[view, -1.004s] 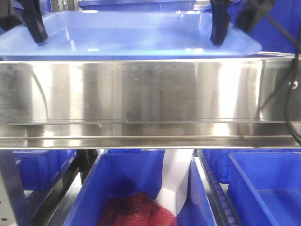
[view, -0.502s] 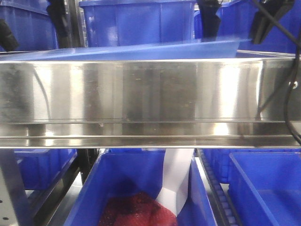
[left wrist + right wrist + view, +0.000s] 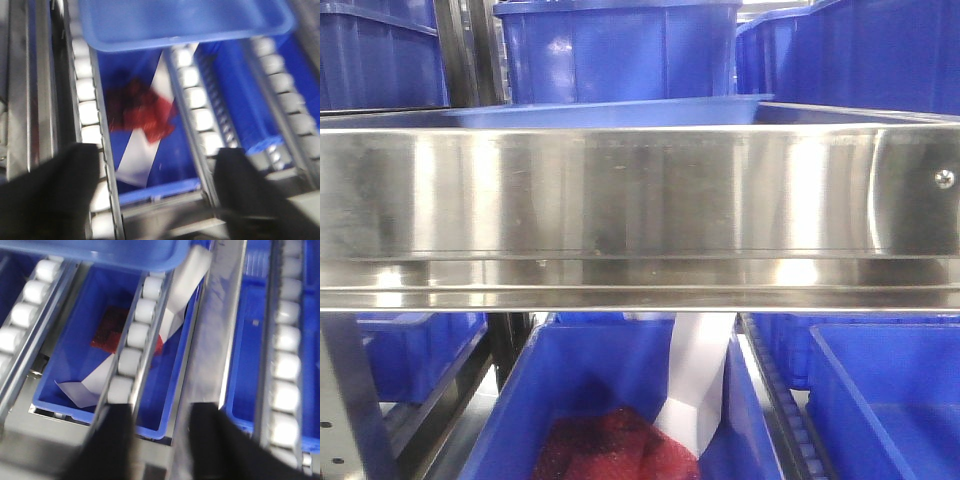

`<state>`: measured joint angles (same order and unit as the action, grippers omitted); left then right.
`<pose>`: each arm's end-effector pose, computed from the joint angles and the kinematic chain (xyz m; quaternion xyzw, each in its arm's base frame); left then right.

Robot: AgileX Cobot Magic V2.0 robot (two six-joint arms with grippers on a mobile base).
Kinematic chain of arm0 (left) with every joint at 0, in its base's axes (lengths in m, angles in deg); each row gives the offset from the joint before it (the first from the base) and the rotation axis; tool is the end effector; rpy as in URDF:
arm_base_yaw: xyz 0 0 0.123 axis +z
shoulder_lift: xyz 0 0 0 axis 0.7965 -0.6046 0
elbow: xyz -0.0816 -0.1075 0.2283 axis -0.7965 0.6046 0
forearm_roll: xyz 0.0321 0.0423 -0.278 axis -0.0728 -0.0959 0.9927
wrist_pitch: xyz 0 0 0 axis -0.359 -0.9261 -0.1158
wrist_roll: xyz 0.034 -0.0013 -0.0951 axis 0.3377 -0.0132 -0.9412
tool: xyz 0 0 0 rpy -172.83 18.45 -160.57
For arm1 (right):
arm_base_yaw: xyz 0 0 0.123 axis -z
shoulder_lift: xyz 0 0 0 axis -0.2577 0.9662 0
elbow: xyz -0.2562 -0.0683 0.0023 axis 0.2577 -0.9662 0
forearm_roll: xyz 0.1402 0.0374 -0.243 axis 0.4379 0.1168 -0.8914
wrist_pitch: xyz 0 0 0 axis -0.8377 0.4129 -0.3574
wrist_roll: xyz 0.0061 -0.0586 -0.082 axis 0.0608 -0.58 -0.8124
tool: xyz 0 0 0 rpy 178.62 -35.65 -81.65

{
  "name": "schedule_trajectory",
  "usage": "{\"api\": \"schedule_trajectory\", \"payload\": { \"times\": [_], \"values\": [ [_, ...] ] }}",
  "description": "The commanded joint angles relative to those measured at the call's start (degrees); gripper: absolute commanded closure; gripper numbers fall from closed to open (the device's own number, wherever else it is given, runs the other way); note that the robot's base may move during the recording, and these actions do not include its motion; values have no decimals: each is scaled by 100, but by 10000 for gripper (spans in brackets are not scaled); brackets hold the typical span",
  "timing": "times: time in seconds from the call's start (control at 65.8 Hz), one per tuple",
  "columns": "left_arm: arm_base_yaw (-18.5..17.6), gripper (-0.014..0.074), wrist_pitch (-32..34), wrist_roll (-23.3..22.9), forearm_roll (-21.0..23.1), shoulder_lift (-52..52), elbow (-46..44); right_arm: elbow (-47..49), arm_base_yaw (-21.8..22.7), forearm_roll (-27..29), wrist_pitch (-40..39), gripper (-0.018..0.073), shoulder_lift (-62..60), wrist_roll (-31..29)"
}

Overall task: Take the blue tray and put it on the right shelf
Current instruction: 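Open both grippers and release the tray on the shelf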

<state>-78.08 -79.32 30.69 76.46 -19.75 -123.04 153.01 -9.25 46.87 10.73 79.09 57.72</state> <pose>0.2543 -0.1242 0.4310 0.1215 0.9066 -0.1414 0.3786 0.2721 0.1138 0.3826 -0.0586 0.9269 0.0909 0.3593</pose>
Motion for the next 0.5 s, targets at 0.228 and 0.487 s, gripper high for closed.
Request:
{"api": "schedule_trajectory", "payload": {
  "times": [0.228, 0.487],
  "values": [
    [-118, 610, 1937, -42, -94, 2961, 2684, -2205, 8, -119, -1626, 503, -2555, -365],
    [-118, 627, 2621, -42, -104, 4754, 4706, -4368, 8, -123, -2982, 503, -4577, -979]
  ]
}}
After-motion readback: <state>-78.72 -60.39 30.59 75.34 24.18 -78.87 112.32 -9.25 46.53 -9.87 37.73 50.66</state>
